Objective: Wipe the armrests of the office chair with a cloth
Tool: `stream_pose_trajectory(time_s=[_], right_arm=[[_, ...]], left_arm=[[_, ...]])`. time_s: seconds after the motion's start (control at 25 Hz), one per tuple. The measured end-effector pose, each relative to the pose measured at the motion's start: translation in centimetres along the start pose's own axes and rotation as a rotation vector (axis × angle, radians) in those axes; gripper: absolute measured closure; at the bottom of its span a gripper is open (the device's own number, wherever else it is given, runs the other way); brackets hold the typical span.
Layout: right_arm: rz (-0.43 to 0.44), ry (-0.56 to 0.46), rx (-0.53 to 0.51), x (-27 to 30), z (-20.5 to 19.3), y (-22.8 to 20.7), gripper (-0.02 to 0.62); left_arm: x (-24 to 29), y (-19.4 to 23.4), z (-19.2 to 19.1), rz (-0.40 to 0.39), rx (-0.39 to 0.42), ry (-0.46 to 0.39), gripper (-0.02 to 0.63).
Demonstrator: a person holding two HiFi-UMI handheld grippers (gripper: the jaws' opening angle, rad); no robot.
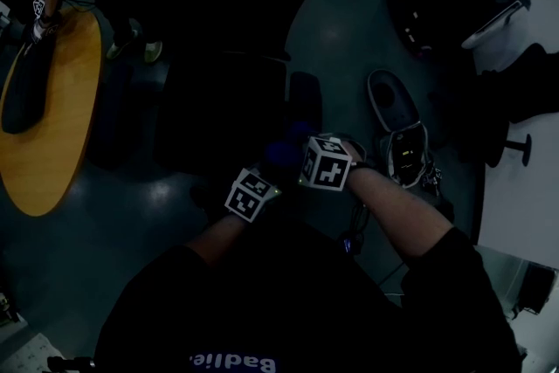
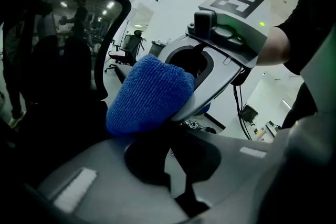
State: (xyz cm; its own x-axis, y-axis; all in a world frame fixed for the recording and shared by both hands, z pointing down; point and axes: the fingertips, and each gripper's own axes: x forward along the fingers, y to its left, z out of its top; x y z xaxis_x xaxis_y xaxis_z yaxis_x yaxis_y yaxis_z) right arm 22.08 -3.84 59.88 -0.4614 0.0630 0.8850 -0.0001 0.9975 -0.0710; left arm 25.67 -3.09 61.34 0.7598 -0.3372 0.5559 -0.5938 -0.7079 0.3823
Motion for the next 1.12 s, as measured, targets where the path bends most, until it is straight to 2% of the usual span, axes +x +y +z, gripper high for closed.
stream_pose_trajectory(time_s=[0.24, 0.52, 0.72, 0.84, 1.12], right_arm=[[0.009, -0.055, 0.018, -1.5, 0.2, -0.4, 0.465], [-0.092, -0.095, 0.031, -6.5, -0.5, -6.3, 0.465], [-0.178, -0.069, 0.05, -9.1, -2.4, -12.2, 0.465], [-0.218, -0.042, 0.081, -10.2, -4.1, -15.5, 0.465], [-0.235, -0.004, 0.142, -9.4, -7.0, -20.0, 0.465]], left_arm=[[-0.2, 0.1, -0.2, -0.013, 0.033, 0.036, 0.589], [-0.1, -0.3, 0.8, -0.022, 0.053, 0.045, 0.589], [-0.2, -0.3, 1.2, -0.021, 0.065, 0.039, 0.589], [-0.3, -0.3, 1.7, -0.022, 0.041, 0.026, 0.589], [0.1, -0.3, 2.4, -0.031, 0.007, 0.011, 0.589]])
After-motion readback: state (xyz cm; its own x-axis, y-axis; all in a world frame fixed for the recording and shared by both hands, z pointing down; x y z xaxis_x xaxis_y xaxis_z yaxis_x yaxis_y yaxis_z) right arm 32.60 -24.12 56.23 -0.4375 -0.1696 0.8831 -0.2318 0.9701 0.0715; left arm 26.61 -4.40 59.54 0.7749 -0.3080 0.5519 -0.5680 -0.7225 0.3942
